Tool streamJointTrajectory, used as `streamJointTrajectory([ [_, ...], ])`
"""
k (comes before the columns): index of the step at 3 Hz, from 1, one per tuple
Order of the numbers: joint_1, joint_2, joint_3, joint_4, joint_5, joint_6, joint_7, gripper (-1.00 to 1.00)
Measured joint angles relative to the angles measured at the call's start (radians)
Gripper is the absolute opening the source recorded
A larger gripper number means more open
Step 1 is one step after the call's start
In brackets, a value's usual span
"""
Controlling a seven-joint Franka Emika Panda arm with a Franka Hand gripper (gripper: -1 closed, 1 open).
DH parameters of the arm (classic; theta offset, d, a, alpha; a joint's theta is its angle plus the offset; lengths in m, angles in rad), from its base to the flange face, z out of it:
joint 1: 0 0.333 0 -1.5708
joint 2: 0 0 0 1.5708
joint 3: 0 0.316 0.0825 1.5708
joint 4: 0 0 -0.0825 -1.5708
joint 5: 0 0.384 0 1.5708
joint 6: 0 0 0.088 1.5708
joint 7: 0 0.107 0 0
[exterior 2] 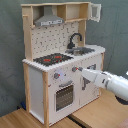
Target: Play with the kitchen
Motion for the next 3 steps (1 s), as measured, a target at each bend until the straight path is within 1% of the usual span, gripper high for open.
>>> streamJointTrajectory([
  [1,0.078,0.004,0.037,-0.102,0.000,0.051,-0.005,1.00],
  [2,0.147,0.008,0.059,-0.192,0.000,0.090,-0.020,1.00],
  [3,0.203,0.016,0.066,-0.273,0.000,0.128,-0.057,1.00],
])
